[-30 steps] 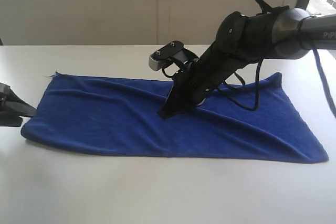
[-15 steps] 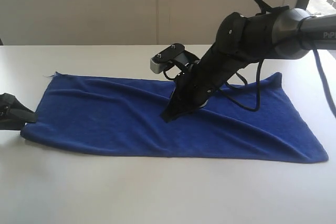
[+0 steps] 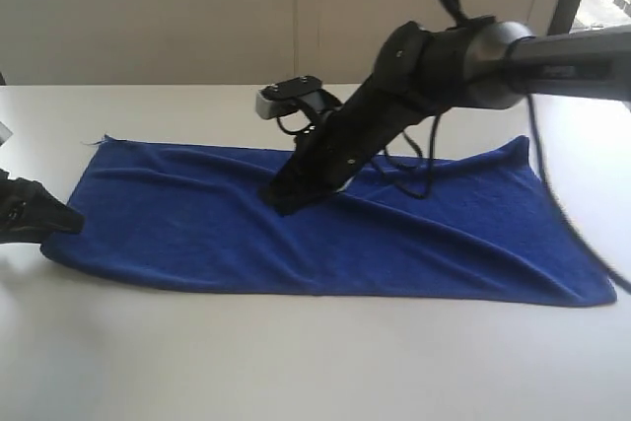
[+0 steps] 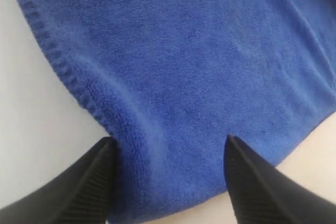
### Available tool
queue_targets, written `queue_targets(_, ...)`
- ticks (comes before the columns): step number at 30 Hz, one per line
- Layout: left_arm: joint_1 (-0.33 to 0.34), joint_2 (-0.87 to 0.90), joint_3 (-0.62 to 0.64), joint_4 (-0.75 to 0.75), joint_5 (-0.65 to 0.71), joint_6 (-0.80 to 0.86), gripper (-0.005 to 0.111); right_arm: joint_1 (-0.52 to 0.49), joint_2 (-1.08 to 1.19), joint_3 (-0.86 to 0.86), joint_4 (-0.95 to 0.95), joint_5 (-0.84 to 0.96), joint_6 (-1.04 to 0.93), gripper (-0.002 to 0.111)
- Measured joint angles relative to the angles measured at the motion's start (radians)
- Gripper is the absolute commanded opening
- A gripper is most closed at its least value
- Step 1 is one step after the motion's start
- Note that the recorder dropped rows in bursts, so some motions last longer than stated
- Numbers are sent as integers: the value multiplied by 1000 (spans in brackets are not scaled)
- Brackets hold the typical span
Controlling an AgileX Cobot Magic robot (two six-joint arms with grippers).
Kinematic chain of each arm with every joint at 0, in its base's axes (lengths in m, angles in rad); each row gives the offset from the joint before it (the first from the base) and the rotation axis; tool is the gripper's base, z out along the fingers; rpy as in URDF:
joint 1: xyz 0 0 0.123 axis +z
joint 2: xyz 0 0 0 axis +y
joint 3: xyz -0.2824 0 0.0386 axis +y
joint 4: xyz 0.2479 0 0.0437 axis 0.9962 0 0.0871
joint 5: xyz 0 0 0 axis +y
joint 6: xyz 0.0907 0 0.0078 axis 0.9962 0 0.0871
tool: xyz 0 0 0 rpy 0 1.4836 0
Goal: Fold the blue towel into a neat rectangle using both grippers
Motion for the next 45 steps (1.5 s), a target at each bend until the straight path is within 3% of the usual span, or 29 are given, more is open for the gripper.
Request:
queue_targets(7, -2, 0, 0, 16, 18, 10, 63, 115, 209, -301, 39, 46, 63, 0)
queue_targets(15, -2, 0, 1, 35, 67, 10, 63, 132, 414, -554, 95, 81, 112, 0)
queue_targets(31, -2, 0, 2, 91, 261, -6, 63, 138, 506, -657, 69, 96, 199, 0)
queue_targets(34, -2, 0, 5, 38, 261, -9, 63, 138, 506, -657, 65, 96, 205, 0)
queue_targets(41, -2, 0, 5, -385, 260, 102, 63, 132, 498, -657, 41, 114, 209, 0)
queue_targets(45, -6, 2, 5, -516, 209, 181, 63, 117, 427, -657, -216, 126, 256, 0)
